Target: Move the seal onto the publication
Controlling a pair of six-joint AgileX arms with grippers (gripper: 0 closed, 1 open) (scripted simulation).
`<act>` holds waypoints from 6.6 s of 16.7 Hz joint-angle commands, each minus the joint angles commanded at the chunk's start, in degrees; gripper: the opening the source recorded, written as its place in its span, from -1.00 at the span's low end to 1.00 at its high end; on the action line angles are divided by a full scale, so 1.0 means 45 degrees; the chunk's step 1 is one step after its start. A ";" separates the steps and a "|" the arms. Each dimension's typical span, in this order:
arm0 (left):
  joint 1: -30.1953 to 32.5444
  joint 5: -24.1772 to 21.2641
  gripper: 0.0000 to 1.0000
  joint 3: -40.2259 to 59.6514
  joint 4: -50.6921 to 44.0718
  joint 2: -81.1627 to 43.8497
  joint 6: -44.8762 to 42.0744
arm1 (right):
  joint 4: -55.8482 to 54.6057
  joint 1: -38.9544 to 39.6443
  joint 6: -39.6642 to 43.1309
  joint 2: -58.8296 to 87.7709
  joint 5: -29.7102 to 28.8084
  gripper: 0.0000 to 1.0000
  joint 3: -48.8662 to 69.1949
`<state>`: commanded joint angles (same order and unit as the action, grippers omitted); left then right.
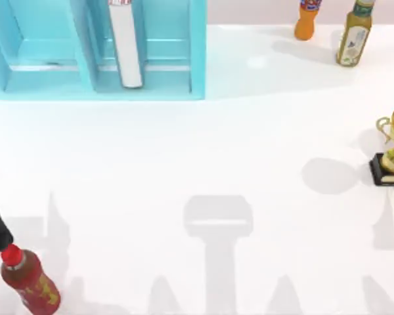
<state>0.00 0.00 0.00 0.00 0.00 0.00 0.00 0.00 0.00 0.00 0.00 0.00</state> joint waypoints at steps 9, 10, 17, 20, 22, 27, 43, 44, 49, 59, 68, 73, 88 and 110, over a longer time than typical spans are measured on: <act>0.1019 0.1561 1.00 0.2677 0.3485 -0.3636 0.0473 | 0.0000 0.0000 0.0000 0.0000 0.0000 1.00 0.0000; 0.1271 0.1903 1.00 0.3276 0.4434 -0.4679 0.0552 | 0.0000 0.0000 0.0000 0.0000 0.0000 1.00 0.0000; 0.3317 0.4028 1.00 0.7373 1.1848 -1.5258 0.0681 | 0.0000 0.0000 0.0000 0.0000 0.0000 1.00 0.0000; 0.4162 0.4553 1.00 0.8663 1.4655 -2.0143 0.0496 | 0.0000 0.0000 0.0000 0.0000 0.0000 1.00 0.0000; 0.4657 0.4749 1.00 0.9320 1.6062 -2.2845 0.0333 | 0.0000 0.0000 0.0000 0.0000 0.0000 1.00 0.0000; 0.5523 0.4862 1.00 1.0207 1.8004 -2.7407 -0.0075 | 0.0000 0.0000 0.0000 0.0000 0.0000 1.00 0.0000; 0.5285 0.4323 1.00 1.2932 1.6936 -2.9838 -0.0217 | 0.0000 0.0000 0.0000 0.0000 0.0000 1.00 0.0000; 0.5176 0.4212 1.00 1.3573 1.6556 -3.0095 -0.0218 | 0.0000 0.0000 0.0000 0.0000 0.0000 1.00 0.0000; 0.4719 0.3749 1.00 1.5960 1.5039 -3.0969 -0.0205 | 0.0000 0.0000 0.0000 0.0000 0.0000 1.00 0.0000; 0.4684 0.3714 0.25 1.6101 1.4931 -3.1018 -0.0202 | 0.0000 0.0000 0.0000 0.0000 0.0000 1.00 0.0000; 0.4684 0.3714 -1.00 1.6101 1.4931 -3.1018 -0.0202 | 0.0000 0.0000 0.0000 0.0000 0.0000 1.00 0.0000; 0.4684 0.3714 -1.00 1.6101 1.4931 -3.1018 -0.0202 | 0.0000 0.0000 0.0000 0.0000 0.0000 1.00 0.0000; 0.6486 0.5522 -1.00 1.2540 1.1149 -2.3215 -0.0360 | 0.0000 0.0000 0.0000 0.0000 0.0000 1.00 0.0000; 0.9066 0.8615 -1.00 1.0463 0.6382 -1.8767 0.3355 | 0.0000 0.0000 0.0000 0.0000 0.0000 1.00 0.0000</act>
<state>40.80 38.77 47.08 28.72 -84.45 15.10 0.00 0.00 0.00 0.00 0.00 0.00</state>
